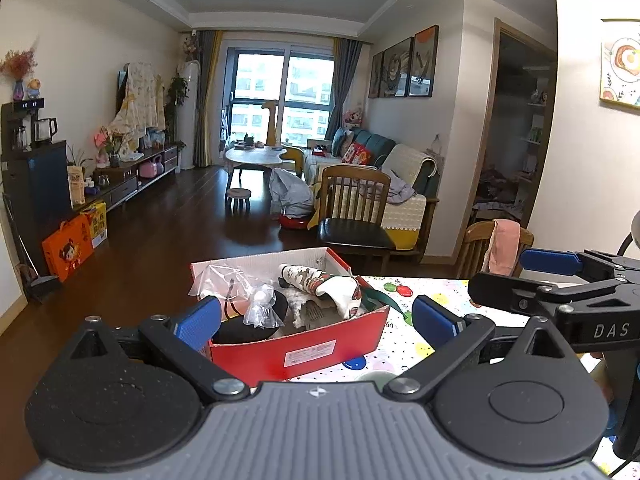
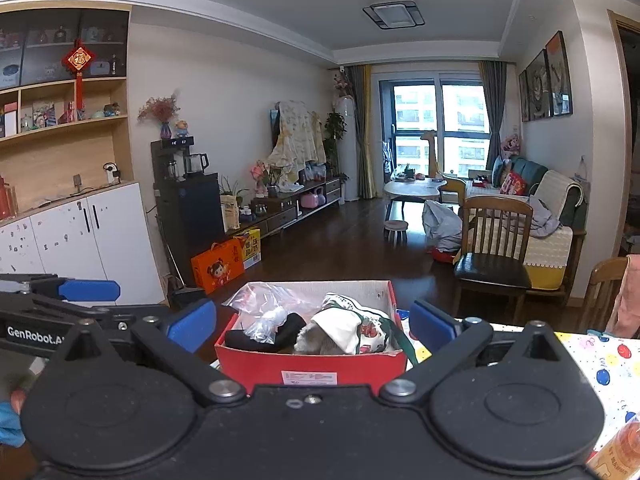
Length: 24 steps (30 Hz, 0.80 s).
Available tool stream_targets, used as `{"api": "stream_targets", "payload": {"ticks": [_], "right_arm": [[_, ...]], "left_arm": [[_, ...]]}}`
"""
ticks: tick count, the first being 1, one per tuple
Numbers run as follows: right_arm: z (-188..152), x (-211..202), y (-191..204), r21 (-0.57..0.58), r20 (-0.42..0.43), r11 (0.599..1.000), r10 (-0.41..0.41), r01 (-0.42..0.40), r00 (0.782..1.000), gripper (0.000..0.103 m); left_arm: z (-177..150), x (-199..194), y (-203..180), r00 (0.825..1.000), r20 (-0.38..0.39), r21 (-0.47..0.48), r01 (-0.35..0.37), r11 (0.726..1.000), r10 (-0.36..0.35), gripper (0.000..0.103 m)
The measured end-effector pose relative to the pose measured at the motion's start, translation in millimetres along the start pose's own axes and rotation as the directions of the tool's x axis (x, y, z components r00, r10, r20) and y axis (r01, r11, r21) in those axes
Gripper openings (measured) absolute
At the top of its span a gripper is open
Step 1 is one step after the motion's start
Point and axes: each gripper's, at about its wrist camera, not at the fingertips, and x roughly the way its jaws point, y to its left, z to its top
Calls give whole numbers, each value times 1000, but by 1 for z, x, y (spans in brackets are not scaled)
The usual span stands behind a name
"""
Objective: Organize soft objects
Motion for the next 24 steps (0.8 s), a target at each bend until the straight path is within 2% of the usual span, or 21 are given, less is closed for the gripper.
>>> {"api": "stream_targets", "payload": {"ticks": [24], "right_arm": [[-3, -4, 3, -6, 7, 1000, -16, 16, 1000, 103]], "left_arm": [[-1, -4, -2, 1000, 3, 4, 3, 1000, -3, 102]]}}
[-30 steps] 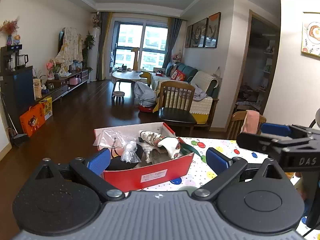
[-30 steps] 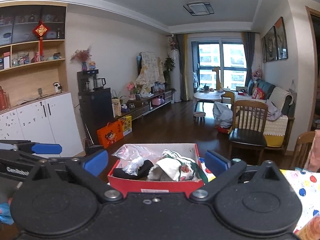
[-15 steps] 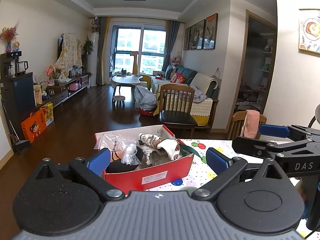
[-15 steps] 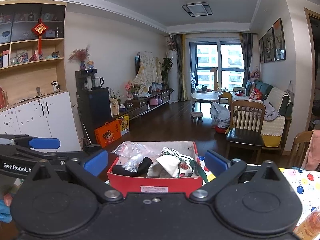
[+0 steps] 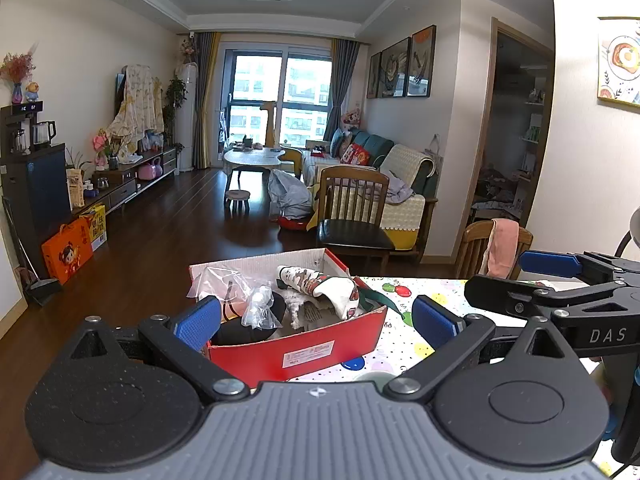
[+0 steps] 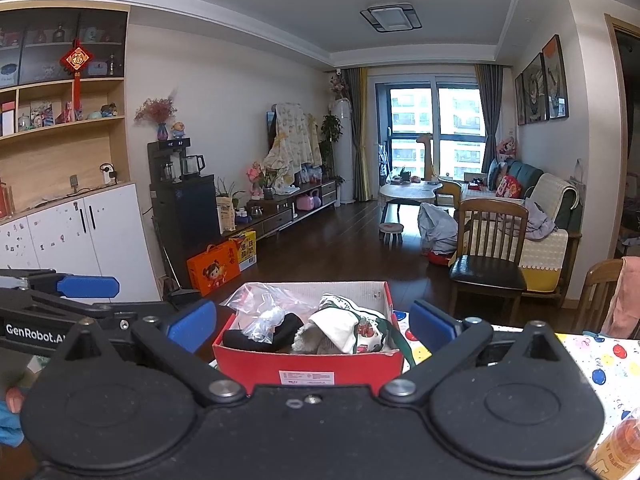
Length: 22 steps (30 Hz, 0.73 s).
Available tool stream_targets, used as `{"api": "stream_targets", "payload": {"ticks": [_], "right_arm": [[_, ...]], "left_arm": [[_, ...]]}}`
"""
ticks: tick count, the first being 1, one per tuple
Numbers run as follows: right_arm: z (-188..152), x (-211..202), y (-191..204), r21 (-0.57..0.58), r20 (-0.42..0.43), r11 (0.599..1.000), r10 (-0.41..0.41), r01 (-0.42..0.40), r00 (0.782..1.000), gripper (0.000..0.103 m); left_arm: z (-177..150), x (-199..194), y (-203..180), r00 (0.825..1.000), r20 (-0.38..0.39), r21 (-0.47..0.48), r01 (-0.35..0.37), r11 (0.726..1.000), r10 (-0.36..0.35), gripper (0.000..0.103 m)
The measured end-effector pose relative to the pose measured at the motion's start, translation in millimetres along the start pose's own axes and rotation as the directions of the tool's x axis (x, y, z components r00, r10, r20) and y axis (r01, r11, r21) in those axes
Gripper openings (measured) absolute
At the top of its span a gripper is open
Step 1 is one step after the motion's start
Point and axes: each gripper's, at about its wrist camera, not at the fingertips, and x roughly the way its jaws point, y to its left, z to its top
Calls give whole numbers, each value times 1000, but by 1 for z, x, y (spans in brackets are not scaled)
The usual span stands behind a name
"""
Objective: Organize soft objects
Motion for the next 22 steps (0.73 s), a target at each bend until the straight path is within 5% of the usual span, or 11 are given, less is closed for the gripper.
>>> {"api": "stream_targets", "payload": {"ticks": [22], "right_arm": [[-2, 2, 6, 1, -13, 1000, 16, -16, 1000, 103]], "left_arm": [[-4, -4, 5, 1000, -9, -12, -26, 1000, 26, 102]]}}
